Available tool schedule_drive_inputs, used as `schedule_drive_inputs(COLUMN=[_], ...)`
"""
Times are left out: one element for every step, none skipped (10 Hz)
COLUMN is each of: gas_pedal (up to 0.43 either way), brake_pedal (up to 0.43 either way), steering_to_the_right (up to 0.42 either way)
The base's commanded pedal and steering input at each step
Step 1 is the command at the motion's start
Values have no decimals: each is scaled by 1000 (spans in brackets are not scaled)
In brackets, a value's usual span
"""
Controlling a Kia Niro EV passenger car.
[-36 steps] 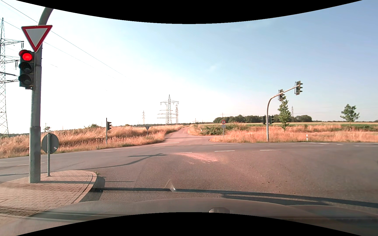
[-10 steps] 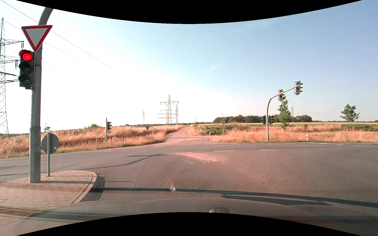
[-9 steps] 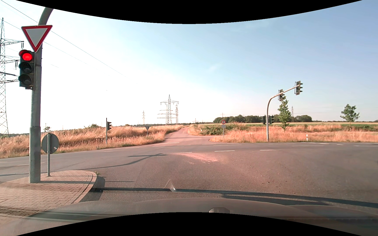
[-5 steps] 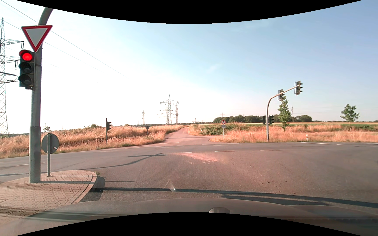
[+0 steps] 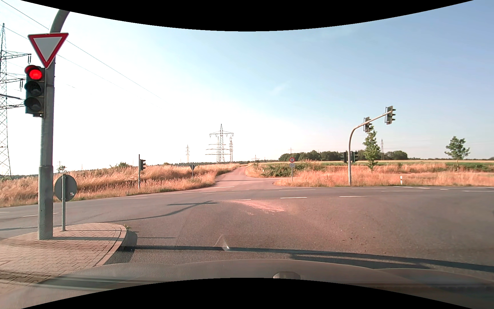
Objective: Follow the waypoints while adhering to traffic rules and regulations
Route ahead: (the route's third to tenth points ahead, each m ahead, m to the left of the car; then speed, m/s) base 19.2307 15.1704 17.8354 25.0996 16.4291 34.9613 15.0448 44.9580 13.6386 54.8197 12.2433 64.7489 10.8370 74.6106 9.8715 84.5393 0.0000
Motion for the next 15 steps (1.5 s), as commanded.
schedule_drive_inputs(gas_pedal=[0, 0, 0, 0, 0, 0, 0, 0, 0, 0, 0, 0, 0, 0, 0], brake_pedal=[280, 280, 280, 280, 280, 280, 280, 280, 280, 280, 280, 280, 280, 287, 280], steering_to_the_right=[-43, -43, -43, -43, -43, -43, -43, -43, -43, -43, -43, -43, -43, -43, -43])
